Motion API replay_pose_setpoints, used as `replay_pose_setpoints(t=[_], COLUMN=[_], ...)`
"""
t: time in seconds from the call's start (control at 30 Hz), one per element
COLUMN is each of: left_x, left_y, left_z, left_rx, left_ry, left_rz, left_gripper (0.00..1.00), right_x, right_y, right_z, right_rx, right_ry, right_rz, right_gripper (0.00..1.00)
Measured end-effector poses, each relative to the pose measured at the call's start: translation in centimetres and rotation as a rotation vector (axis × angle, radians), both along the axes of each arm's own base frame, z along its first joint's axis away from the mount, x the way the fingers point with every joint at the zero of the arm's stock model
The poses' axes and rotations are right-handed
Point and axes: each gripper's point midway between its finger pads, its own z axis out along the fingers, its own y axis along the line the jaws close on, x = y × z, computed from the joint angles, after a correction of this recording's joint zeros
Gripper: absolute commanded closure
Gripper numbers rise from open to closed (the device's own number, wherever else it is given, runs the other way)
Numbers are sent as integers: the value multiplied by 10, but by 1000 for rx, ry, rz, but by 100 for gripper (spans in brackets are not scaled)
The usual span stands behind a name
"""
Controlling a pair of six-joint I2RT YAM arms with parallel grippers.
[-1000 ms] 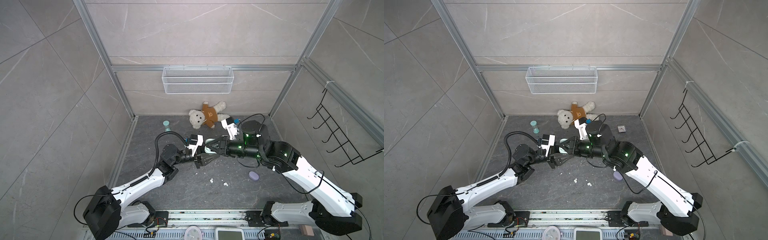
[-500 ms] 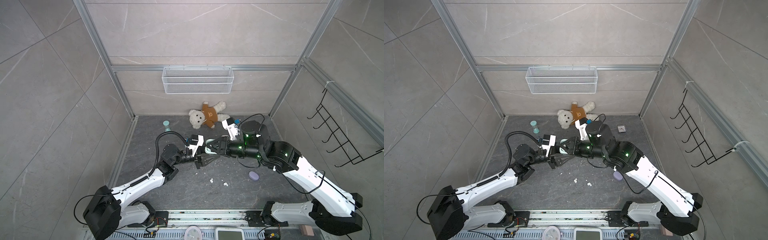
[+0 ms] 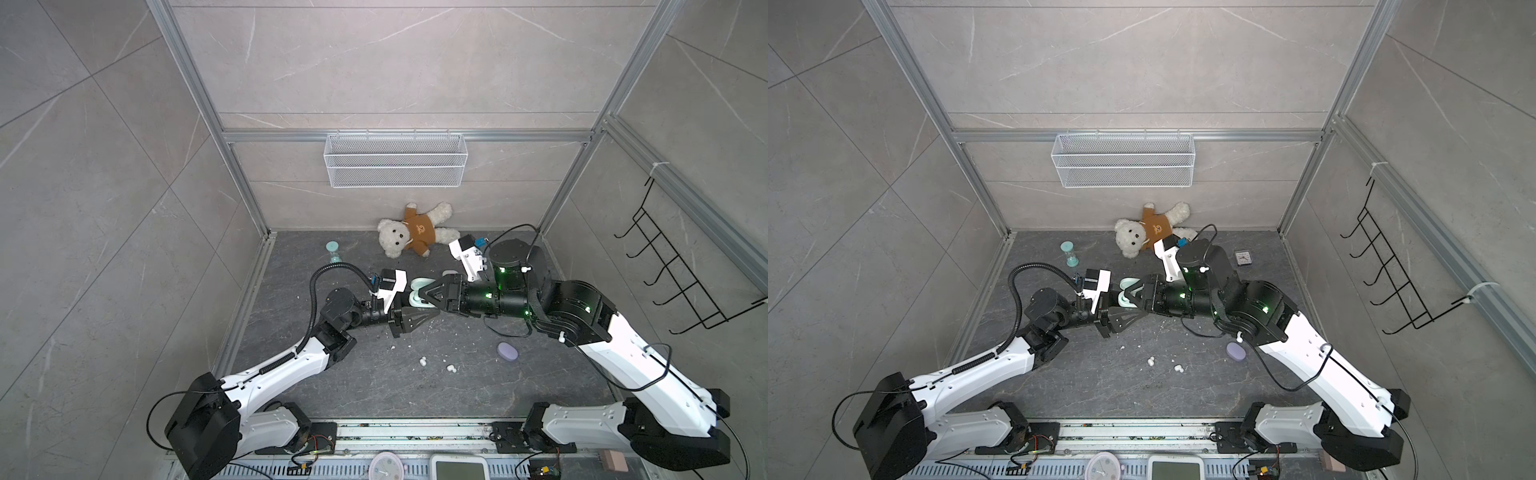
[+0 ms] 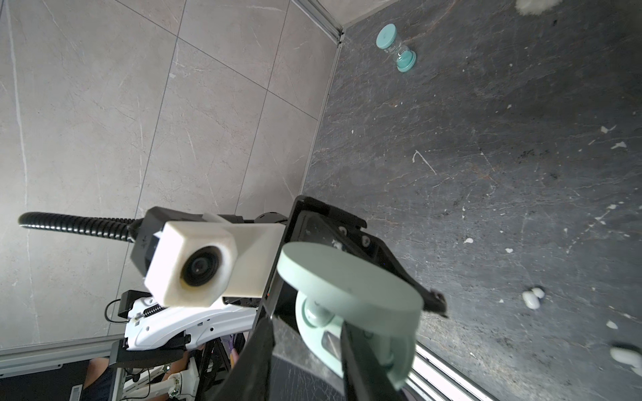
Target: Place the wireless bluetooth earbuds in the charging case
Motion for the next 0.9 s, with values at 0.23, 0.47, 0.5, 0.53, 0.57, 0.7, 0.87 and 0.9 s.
replay_pose_setpoints(t=[0.23, 0.47, 0.5, 0.53, 0.57, 0.7, 0.87, 0.9], left_x=[-1, -1, -1, -1, -1, -1, -3, -3], left_y=[1, 1, 1, 1, 1, 1, 3, 3], left_z=[1, 1, 1, 1, 1, 1, 2, 3], left_rx=[-2, -2, -2, -3, -3, -1, 3, 1], left_ry=[-3, -3, -3, -3, -3, -2, -2, -4], left_rz=[0, 0, 0, 0, 0, 0, 0, 0], left_gripper=[74, 74, 74, 74, 74, 74, 74, 74], right_x=[-6, -1, 1, 5, 8, 26, 48, 51], right_y=[-8, -15, -16, -17, -17, -18, -19, -18], right_z=[22, 36, 39, 43, 46, 46, 27, 23], right_rx=[-6, -56, -69, -84, -99, -165, -250, -263], right_ry=[-37, -78, -89, -101, -111, -125, -92, -85], right_rz=[16, -5, -12, -23, -31, -65, -88, -87], right_gripper=[59, 44, 41, 40, 41, 47, 59, 61])
